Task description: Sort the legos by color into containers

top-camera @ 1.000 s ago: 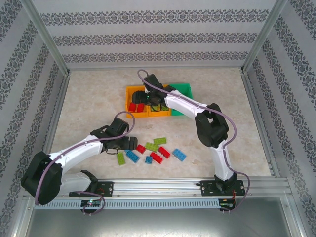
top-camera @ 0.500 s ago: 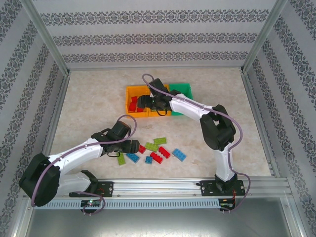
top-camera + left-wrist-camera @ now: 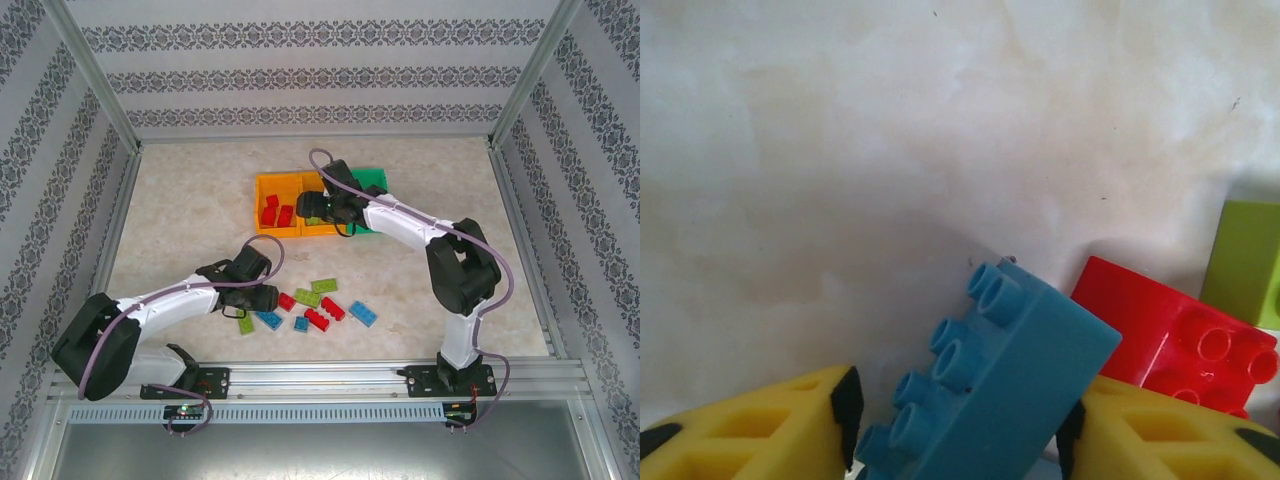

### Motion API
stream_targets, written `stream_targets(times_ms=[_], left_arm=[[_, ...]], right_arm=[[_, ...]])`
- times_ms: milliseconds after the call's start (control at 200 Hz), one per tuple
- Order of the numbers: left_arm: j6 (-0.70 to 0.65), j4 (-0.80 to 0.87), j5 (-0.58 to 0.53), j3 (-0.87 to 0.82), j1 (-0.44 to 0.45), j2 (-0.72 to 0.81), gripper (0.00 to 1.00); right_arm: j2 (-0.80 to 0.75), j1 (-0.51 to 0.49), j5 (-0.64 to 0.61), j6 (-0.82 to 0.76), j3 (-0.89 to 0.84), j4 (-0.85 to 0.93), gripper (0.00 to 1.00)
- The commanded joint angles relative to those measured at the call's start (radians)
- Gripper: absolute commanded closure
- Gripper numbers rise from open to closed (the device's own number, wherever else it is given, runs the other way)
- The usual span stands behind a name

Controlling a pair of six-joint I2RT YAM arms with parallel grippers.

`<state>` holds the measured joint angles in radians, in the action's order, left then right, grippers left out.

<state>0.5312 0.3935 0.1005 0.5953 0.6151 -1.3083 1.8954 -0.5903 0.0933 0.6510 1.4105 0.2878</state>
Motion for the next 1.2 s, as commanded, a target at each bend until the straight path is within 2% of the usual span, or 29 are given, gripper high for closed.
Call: stream_targets(times_ms=[0, 195, 350, 410, 824, 1024, 1194], left_arm=[[-0.009, -0.022, -0.030, 0.031, 0.011, -0.009, 0.48], [-0.019, -0.030, -0.044, 0.051, 0.010, -0.038, 0.60], [-0.037, -0.029, -0.028, 0.082, 0.009, -0.078, 0.77], [-0.039, -0.021, -0.033, 0.097, 0.010, -0.089, 0.81], [-0.076, 0.031, -0.060, 0.234, 0.009, -0.104, 0.85], [-0.117, 0.020, 0.042, 0.460, 0.009, -0.202, 0.84], [-0.123, -0.021, 0.168, 0.682, 0.013, -0.344, 0.84]], right_arm=[[-0.056, 0.016, -0.036, 0.001, -0.048, -0.020, 0.19], [-0.120, 0.037, -0.060, -0.004, -0.139, -0.026, 0.19], [-0.193, 0.061, -0.092, -0.004, -0.234, -0.032, 0.18], [-0.232, 0.075, -0.108, -0.004, -0.277, -0.036, 0.18], [-0.554, 0.161, -0.199, 0.007, -0.616, -0.037, 0.15], [-0.646, 0.172, -0.254, 0.030, -0.749, 0.004, 0.15], [-0.724, 0.172, -0.239, 0.088, -0.875, -0.031, 0.15]])
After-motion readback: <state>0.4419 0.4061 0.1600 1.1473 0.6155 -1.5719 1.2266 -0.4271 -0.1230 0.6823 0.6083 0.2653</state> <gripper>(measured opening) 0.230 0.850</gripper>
